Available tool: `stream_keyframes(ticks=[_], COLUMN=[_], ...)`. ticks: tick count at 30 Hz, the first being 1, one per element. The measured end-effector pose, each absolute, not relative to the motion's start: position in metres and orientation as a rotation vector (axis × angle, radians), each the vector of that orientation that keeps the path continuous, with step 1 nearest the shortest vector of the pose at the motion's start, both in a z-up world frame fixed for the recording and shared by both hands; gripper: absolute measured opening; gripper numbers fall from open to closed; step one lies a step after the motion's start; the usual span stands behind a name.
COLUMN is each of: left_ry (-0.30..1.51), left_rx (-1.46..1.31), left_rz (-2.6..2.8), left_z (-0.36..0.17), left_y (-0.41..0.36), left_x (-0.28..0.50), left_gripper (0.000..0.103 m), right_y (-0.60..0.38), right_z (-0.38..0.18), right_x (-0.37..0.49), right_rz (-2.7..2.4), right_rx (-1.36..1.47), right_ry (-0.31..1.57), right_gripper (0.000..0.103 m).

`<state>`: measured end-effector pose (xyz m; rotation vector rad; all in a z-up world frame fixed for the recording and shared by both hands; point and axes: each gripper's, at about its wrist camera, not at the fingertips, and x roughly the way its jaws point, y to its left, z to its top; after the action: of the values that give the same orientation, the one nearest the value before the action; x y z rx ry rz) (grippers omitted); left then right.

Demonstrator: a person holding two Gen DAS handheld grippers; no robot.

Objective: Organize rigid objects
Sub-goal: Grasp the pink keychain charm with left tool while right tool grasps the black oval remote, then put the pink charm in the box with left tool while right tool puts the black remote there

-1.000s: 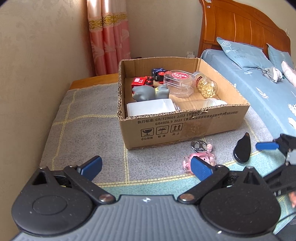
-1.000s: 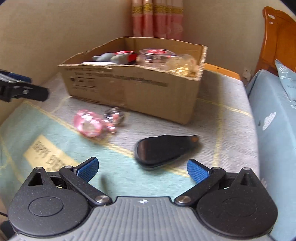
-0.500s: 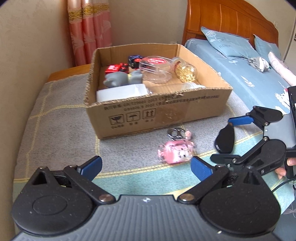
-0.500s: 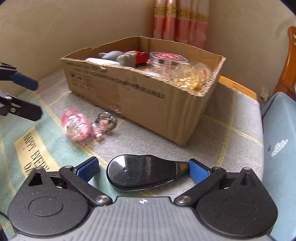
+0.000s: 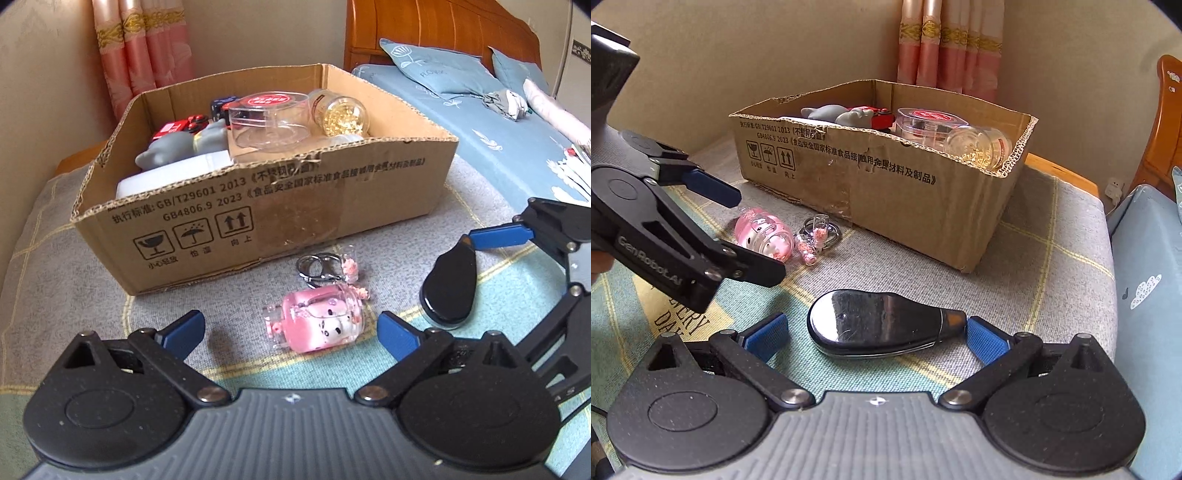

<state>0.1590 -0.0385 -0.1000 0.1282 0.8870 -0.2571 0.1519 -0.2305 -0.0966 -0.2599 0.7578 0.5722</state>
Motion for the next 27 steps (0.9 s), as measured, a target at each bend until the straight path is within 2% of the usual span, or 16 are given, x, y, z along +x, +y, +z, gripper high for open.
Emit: stream_keyframes(ticks=[6, 8, 10, 14, 19, 27], left_ry=[0.896, 0.886, 0.872, 0.845, 0.834, 0.830], left_rx=[0.120, 0.127, 0.126, 0.133, 0.137, 0.147], left_rz=[-0.229, -0.247, -0.269, -0.304, -0.333, -0.336], left_z=[-0.103, -0.102, -0.102, -0.101, -0.099, -0.099], left_y=[-0.022, -0.023, -0.026, -0.030, -0.033, -0.035], left_x=[0.157, 0.157, 0.157, 0.162, 0.160, 0.160], left_gripper=[0.097, 0.092, 0.083, 0.072, 0.052, 0.050], right_y=[-0.231, -0.232, -0.233, -0.233, -0.234, -0.228], right_z=[-0.097, -0.097, -0.097, -0.097, -0.097, -0.095], right_x=[0.152, 0.151, 0.151, 0.150, 0.152, 0.157], right_rz=[0.577, 0.579, 0.580, 0.583, 0.592, 0.522], right_rx=[-0.263, -0.261, -0.260, -0.263, -0.266, -0.249], right_ry=[0.759, 0.753, 0.749, 0.752, 0.749, 0.781], right_gripper=[0.103, 0.103, 0.103, 0.103, 0.103, 0.103])
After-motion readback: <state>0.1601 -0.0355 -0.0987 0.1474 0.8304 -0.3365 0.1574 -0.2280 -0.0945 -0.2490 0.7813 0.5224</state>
